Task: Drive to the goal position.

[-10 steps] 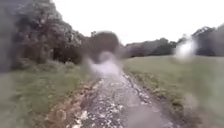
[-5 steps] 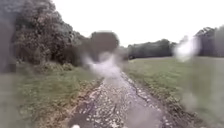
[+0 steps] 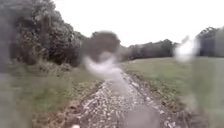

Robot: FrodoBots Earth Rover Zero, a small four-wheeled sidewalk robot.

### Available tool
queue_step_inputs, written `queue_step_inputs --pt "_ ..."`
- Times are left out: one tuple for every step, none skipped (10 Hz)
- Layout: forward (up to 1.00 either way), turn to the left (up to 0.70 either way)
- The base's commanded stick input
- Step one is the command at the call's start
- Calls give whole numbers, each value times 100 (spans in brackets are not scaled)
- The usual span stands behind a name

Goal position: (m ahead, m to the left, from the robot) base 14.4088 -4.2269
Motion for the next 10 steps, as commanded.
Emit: queue_step_inputs --pt "85 0" --pt "85 0" --pt "85 0" --pt "85 0" --pt "85 0" --pt "85 -1" --pt "85 -12" --pt "85 -23" --pt "85 -33" --pt "85 -30"
